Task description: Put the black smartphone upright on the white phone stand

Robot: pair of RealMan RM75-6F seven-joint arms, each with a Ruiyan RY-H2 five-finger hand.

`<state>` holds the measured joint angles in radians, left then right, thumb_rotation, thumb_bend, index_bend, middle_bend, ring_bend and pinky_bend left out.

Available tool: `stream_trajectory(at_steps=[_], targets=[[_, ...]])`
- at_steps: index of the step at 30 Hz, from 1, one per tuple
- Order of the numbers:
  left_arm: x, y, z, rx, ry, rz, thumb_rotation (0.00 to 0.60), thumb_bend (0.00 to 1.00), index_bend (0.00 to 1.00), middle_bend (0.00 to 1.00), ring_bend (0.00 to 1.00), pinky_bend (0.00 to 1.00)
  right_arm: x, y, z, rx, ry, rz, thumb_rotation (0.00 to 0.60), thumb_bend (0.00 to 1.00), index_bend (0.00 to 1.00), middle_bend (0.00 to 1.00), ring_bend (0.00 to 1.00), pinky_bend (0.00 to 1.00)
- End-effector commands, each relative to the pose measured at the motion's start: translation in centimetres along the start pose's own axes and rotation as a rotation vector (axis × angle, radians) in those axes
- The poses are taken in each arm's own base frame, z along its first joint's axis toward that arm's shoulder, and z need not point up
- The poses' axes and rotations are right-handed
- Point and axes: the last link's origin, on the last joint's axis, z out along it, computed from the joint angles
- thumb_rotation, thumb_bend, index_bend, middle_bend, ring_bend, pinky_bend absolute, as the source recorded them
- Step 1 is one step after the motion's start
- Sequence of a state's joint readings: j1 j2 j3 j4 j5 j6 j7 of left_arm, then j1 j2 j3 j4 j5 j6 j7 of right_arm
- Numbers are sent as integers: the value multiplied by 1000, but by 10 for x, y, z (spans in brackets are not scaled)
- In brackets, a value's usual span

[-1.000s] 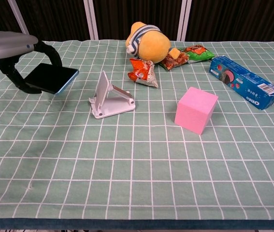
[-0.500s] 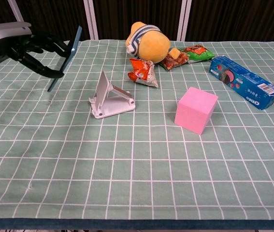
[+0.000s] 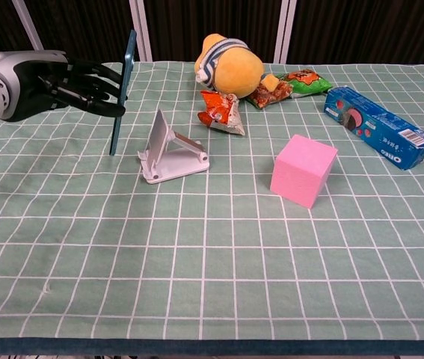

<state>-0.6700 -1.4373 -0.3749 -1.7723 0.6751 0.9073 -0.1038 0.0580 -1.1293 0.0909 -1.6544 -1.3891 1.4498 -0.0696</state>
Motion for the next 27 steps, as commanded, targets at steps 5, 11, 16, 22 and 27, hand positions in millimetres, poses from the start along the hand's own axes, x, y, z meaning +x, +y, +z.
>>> stream_trajectory(at_steps=[5,11,16,22,27], targets=[[-7,-2,6,22,-25,-126,600,426,526,540,89,0,0,0,0,-1,0,-1,600,340,0,0,0,119],[-14,-4,11,26,-37,-173,600,426,527,541,89,0,0,0,0,-1,-1,-1,600,340,0,0,0,119],[-20,-3,13,19,-40,-175,600,426,527,541,89,0,0,0,0,-2,-1,-1,600,341,0,0,0,119],[-26,-4,16,21,-40,-170,600,426,528,542,89,0,0,0,0,-1,-1,1,600,341,0,0,0,119],[-28,-6,18,23,-33,-159,600,426,528,543,89,0,0,0,1,-1,-1,2,600,340,0,0,0,119]])
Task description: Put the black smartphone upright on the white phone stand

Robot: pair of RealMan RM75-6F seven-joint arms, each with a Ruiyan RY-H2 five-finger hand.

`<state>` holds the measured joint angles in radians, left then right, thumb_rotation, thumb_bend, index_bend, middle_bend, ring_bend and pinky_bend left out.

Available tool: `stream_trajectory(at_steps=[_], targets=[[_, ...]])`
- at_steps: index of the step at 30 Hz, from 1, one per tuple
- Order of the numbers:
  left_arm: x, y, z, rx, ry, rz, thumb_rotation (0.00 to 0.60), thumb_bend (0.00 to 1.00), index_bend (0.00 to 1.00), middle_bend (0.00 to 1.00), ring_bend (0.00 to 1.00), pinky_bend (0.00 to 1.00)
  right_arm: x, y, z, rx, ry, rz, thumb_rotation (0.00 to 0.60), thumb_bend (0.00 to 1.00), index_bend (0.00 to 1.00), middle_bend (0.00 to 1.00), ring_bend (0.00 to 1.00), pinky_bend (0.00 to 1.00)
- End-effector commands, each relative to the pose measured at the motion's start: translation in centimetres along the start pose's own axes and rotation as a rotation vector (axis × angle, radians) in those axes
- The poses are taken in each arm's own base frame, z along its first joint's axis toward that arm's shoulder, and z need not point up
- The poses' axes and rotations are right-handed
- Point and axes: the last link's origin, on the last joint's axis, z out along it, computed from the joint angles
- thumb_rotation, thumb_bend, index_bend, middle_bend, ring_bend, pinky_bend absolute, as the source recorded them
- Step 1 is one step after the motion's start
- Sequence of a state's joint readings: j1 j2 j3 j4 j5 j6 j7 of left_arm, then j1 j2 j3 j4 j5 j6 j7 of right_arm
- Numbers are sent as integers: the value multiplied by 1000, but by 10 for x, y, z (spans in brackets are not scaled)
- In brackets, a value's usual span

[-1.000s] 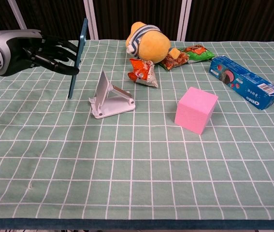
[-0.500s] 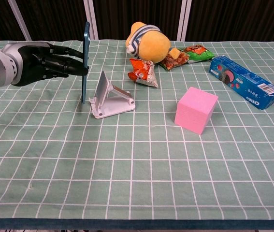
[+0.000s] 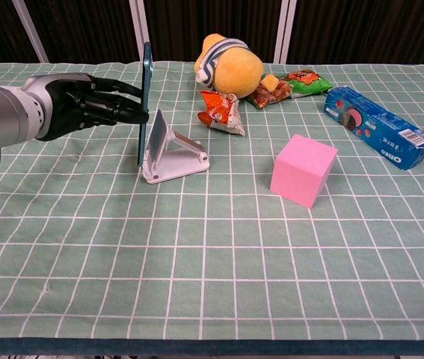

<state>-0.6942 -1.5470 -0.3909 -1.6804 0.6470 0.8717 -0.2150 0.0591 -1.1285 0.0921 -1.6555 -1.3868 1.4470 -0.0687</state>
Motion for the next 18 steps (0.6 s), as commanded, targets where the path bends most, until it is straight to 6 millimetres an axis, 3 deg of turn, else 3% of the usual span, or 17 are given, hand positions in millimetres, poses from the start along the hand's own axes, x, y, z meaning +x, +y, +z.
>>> stream_trajectory(at_steps=[1,18], targets=[[0,-1,1,0,6,0,600,426,528,543,89,0,0,0,0,0,0,0,600,340,0,0,0,119],[-11,-5,5,-10,-3,-17,600,426,528,543,89,0,0,0,0,1,0,0,600,341,0,0,0,119]])
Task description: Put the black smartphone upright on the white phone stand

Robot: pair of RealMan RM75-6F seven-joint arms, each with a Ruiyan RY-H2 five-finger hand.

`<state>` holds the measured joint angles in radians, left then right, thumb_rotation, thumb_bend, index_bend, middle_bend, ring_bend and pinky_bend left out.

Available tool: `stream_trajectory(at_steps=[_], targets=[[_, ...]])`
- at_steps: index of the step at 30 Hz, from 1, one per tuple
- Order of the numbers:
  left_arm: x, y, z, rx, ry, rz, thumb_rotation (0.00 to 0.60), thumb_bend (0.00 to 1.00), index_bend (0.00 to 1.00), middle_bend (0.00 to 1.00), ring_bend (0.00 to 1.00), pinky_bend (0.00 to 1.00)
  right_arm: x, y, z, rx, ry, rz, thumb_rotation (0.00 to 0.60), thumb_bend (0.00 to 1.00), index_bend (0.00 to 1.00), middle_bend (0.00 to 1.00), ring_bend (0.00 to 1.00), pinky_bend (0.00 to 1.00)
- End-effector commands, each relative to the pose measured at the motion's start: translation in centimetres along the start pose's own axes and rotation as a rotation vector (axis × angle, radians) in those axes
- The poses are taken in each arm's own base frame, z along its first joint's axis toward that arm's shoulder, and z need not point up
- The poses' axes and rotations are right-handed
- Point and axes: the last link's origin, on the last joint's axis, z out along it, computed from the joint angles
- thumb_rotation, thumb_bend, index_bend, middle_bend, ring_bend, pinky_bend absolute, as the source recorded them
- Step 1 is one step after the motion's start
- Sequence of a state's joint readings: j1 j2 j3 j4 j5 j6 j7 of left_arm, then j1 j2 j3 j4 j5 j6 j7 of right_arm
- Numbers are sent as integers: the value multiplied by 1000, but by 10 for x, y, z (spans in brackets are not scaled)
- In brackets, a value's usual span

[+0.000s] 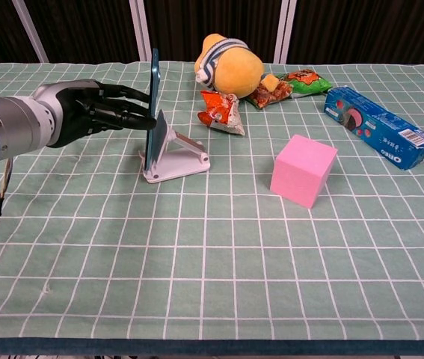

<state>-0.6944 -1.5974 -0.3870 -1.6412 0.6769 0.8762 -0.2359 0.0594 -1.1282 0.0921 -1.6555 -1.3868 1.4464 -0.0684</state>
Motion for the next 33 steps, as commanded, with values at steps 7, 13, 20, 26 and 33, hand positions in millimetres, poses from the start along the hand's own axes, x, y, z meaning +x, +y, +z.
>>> stream_trajectory(at_steps=[7,13,20,26,33], targets=[[-2,-4,1,2,6,-6,600,427,527,543,88,0,0,0,0,1,0,1,600,340,0,0,0,119],[-1,-6,2,3,9,-1,600,426,526,543,89,0,0,0,0,1,0,0,600,340,0,0,0,119],[0,-10,2,10,11,1,600,426,520,539,88,0,0,0,0,1,0,-1,600,341,0,0,0,119],[-2,-11,2,11,2,5,600,424,509,527,88,0,0,0,0,1,0,0,600,340,0,0,0,119],[-2,-12,2,7,-4,16,600,423,459,481,83,0,0,0,0,1,-1,0,600,341,0,0,0,118]])
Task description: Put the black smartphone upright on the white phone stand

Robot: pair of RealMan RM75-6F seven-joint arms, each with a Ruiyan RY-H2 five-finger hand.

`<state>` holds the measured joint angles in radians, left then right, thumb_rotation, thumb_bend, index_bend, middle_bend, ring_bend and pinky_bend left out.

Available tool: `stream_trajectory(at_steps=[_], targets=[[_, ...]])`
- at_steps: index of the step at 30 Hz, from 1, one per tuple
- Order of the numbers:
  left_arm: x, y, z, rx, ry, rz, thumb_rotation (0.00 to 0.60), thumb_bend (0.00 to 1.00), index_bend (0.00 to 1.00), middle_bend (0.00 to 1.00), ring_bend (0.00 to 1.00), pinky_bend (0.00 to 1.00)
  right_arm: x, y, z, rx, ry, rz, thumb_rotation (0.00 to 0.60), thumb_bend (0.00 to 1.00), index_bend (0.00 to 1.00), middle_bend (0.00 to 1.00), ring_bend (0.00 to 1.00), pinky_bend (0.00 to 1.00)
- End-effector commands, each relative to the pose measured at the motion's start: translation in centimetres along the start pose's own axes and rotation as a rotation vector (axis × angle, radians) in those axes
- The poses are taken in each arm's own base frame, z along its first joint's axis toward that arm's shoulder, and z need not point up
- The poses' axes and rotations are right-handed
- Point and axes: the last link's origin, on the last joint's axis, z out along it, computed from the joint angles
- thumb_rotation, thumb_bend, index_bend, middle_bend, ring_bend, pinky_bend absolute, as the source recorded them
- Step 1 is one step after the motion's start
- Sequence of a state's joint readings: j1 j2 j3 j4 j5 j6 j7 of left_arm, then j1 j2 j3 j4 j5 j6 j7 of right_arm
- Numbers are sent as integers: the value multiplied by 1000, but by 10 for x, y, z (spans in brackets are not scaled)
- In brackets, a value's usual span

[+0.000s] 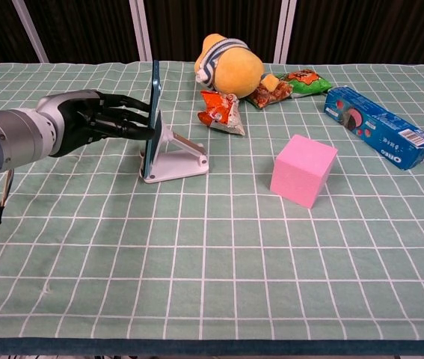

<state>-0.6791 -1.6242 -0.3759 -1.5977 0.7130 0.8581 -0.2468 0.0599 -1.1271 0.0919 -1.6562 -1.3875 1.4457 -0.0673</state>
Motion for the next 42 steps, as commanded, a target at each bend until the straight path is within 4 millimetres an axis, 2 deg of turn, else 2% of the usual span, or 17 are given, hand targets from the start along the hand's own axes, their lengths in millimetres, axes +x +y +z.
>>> stream_trajectory(at_steps=[1,24,31,42], targets=[[1,0,0,1,0,5,600,423,457,479,83,0,0,0,0,0,0,0,600,341,0,0,0,118],[2,0,1,-9,2,13,600,419,410,431,78,0,0,0,0,0,0,0,600,340,0,0,0,119],[2,-1,1,-9,7,24,600,380,308,289,51,0,0,0,0,0,0,-1,600,341,0,0,0,119],[3,-2,0,-7,-1,47,600,317,199,151,14,0,0,0,0,0,1,-2,600,340,0,0,0,119]])
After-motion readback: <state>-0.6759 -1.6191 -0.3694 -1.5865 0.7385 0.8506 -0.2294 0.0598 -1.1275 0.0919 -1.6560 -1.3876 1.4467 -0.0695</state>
